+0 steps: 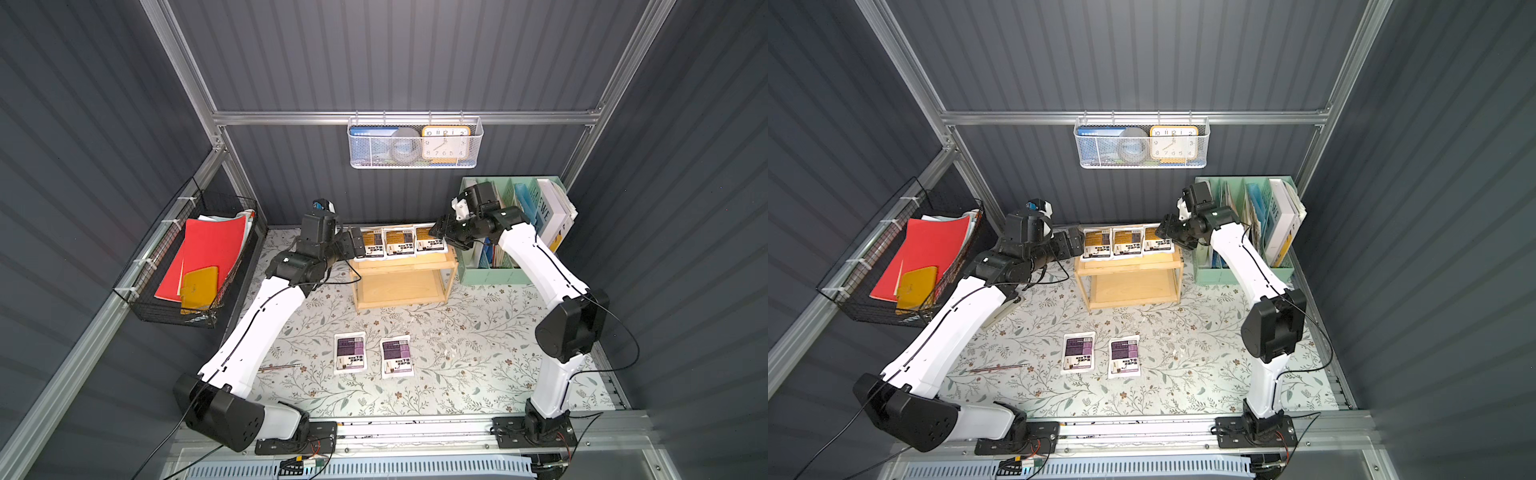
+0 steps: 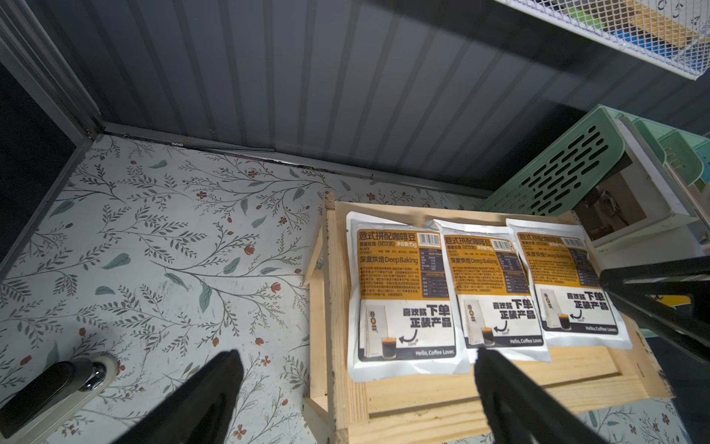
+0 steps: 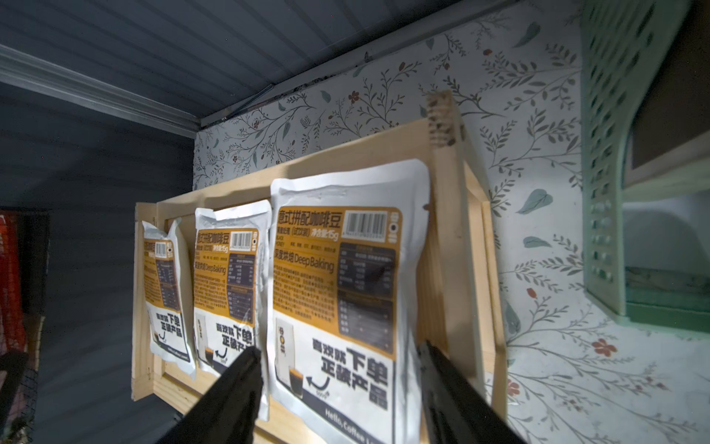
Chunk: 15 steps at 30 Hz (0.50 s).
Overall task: Place the bagged coffee beans on the shelf by color
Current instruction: Place the bagged coffee beans on the shelf.
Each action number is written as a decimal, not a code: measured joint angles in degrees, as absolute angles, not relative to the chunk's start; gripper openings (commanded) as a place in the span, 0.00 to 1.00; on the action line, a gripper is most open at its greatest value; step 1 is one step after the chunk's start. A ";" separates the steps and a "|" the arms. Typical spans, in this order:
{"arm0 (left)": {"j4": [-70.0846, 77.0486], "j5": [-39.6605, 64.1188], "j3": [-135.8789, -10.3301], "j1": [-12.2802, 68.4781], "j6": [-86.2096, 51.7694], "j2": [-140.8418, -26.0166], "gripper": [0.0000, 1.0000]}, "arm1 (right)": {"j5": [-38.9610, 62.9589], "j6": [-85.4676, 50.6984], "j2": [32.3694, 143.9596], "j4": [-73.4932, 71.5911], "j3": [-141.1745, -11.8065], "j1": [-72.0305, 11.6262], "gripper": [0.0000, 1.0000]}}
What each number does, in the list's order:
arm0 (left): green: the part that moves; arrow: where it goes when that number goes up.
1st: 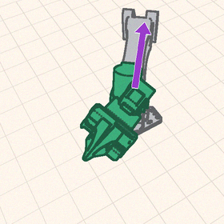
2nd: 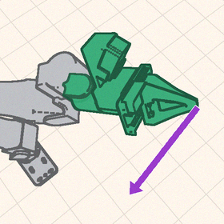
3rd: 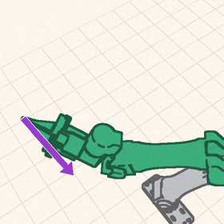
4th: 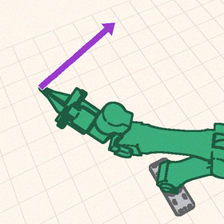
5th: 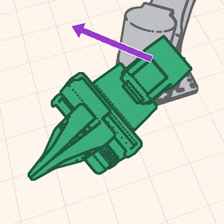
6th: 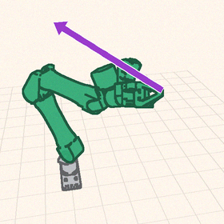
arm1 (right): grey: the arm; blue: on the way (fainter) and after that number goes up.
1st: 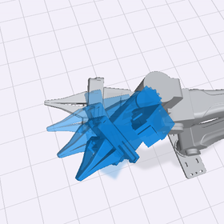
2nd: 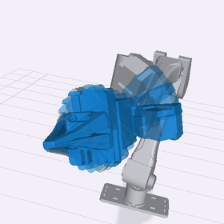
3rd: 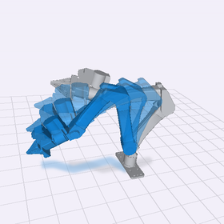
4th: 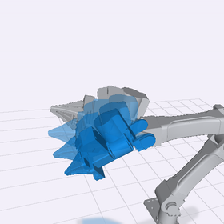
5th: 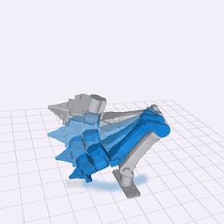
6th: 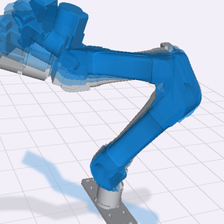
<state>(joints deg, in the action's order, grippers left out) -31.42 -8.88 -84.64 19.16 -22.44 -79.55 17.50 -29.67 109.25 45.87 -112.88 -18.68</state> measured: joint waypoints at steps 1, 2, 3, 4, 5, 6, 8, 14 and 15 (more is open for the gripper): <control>-31.44 -9.04 -84.58 19.16 -22.48 -79.33 1.00 | 17.06 -29.61 108.64 46.02 -112.88 -18.65 0.73; -31.42 -9.23 -84.47 19.16 -22.59 -79.15 1.00 | 16.67 -29.50 107.98 46.19 -112.86 -18.63 0.74; -31.42 -9.47 -84.23 19.16 -22.70 -78.85 1.00 | 16.38 -29.47 107.07 46.37 -112.81 -18.57 0.74; -31.44 -9.82 -83.96 19.16 -22.85 -78.48 1.00 | 16.21 -29.50 106.00 46.39 -112.66 -18.59 0.75; -31.46 -10.13 -83.72 19.16 -23.03 -78.13 1.00 | 16.05 -29.50 104.99 46.37 -112.49 -18.57 0.75; -31.44 -10.52 -83.46 19.16 -23.27 -77.78 1.00 | 15.94 -29.52 103.61 46.22 -112.05 -18.57 0.75; -31.46 -11.14 -82.78 19.16 -23.62 -76.97 1.00 | 15.81 -29.61 100.92 45.71 -110.56 -18.61 0.75; -31.29 -12.73 -77.25 19.16 -24.75 -73.30 1.00 | 15.79 -29.95 91.37 43.20 -101.38 -21.63 0.75; -31.29 -12.86 -75.94 19.16 -24.97 -72.62 1.00 | 15.77 -30.11 89.58 42.68 -98.83 -23.07 0.75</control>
